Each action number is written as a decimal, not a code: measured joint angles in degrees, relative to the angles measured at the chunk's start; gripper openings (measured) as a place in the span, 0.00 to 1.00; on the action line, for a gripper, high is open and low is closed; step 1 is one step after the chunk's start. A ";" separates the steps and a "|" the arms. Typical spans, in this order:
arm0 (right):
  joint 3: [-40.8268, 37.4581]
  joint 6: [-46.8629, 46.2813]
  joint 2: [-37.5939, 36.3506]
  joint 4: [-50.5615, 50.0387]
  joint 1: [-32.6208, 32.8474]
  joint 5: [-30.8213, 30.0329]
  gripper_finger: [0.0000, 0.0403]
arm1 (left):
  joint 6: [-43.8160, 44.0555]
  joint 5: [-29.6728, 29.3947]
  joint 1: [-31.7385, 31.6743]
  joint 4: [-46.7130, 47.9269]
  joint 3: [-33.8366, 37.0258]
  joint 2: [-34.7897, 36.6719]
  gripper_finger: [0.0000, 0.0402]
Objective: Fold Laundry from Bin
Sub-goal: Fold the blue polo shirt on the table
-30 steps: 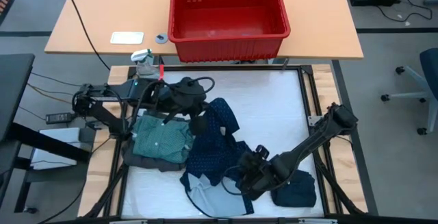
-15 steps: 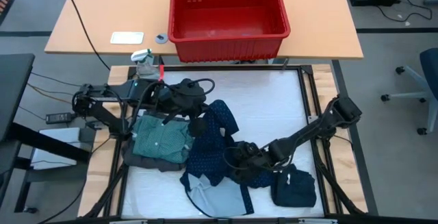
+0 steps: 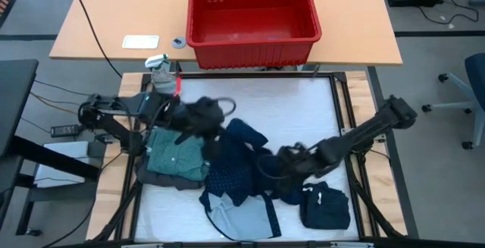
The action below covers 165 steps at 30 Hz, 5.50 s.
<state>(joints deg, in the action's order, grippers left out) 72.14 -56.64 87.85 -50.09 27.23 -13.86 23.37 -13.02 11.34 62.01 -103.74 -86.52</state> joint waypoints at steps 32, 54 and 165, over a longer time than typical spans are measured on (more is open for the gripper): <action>59.12 43.02 -9.07 -18.36 23.01 6.24 0.00 | -6.18 6.26 31.62 -55.19 -2.10 0.65 0.00; 37.46 36.95 -21.19 -37.73 -4.02 -24.78 0.00 | 1.79 -33.83 7.00 -7.13 -1.91 2.88 0.00; -26.07 14.07 -0.72 34.56 7.08 12.56 0.42 | 54.56 -6.86 30.09 21.52 -29.35 -41.97 0.02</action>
<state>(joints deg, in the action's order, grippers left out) 46.06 -42.57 87.13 -15.53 34.32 -1.30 77.93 -19.88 41.43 83.53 -133.10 -128.49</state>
